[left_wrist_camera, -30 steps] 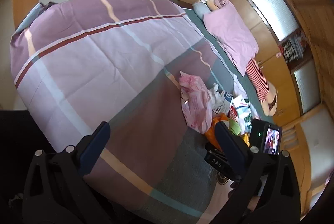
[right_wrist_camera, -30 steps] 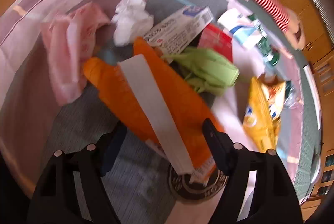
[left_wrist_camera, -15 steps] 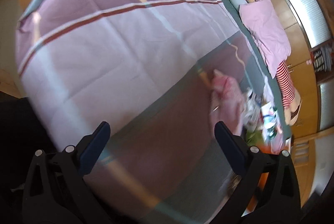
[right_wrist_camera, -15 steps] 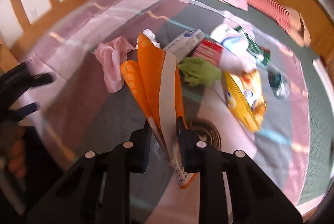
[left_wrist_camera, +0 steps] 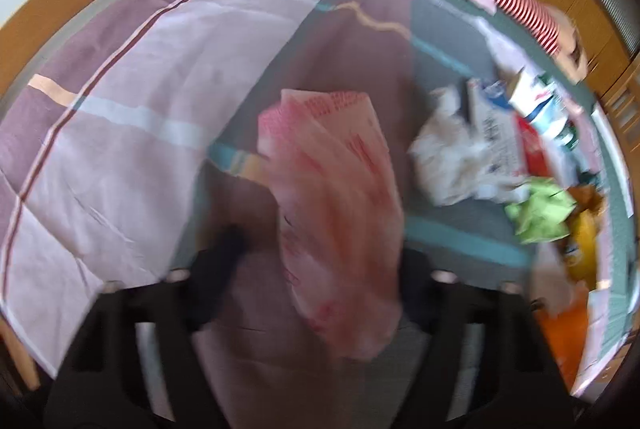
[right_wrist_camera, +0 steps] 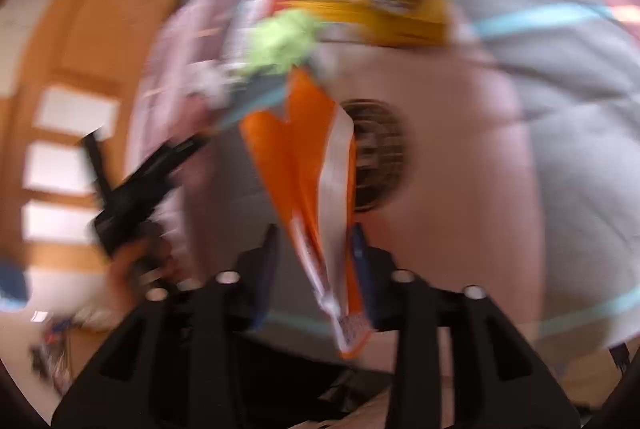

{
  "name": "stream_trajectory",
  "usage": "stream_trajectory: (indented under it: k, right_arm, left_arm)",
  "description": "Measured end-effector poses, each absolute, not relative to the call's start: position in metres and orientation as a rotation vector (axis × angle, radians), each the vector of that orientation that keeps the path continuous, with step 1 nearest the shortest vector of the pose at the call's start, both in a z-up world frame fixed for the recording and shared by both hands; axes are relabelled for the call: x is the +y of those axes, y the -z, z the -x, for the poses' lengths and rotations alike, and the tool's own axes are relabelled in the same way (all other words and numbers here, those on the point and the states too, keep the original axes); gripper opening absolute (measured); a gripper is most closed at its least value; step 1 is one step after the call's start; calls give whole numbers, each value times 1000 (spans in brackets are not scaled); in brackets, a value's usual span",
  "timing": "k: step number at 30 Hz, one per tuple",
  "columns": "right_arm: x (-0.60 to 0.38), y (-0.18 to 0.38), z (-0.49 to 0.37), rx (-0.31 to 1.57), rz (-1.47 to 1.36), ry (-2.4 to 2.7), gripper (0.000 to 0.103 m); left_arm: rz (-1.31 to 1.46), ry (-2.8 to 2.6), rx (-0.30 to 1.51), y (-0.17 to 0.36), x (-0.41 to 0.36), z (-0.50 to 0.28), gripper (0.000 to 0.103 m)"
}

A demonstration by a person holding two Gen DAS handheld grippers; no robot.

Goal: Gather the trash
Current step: 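Grasp the pink plastic bag with the left tool while the right tool lifts the orange bag, then carry both bags over the wastebasket and open both tools to drop them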

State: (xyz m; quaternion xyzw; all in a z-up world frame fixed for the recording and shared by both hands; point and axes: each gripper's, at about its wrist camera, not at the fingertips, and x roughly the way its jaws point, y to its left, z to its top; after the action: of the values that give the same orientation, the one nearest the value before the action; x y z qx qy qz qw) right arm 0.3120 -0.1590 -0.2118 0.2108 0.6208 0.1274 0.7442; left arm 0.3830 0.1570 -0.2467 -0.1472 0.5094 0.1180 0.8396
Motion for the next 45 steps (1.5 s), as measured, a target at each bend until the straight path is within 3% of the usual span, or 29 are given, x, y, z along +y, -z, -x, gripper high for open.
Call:
stream_trajectory:
  k: [2,7,12,13,16,25,32,40,45]
  right_arm:
    - [-155,206,-313,1323,-390,-228,66]
    - [-118,210,-320,1354,-163,-208,79]
    - [-100,236,-331,1423,-113,-177,78]
    - [-97,237,-331,1407,-86,-160,68]
    - [-92,228,-330,1358,-172,-234,64]
    - [-97,170,-284,1133,-208,-304,63]
    - [-129,102,-218,833,-199,-286,64]
    - [-150,51,-144,632,-133,-305,64]
    - [-170,42,-111,604,-140,-312,64]
  left_arm:
    - [282,-263,1066,246,160,-380,45]
    - [283,-270,1063,244,169,-373,31]
    - [299,-278,1027,231,173,-360,26]
    - [293,-276,1003,225,173,-356,26]
    - [276,-269,948,213,171,-349,26]
    - [240,-243,838,187,168,-320,25]
    - [296,-229,702,153,170,-262,22]
    - [216,-163,595,109,118,-175,22]
    - [126,-74,538,79,78,-131,22]
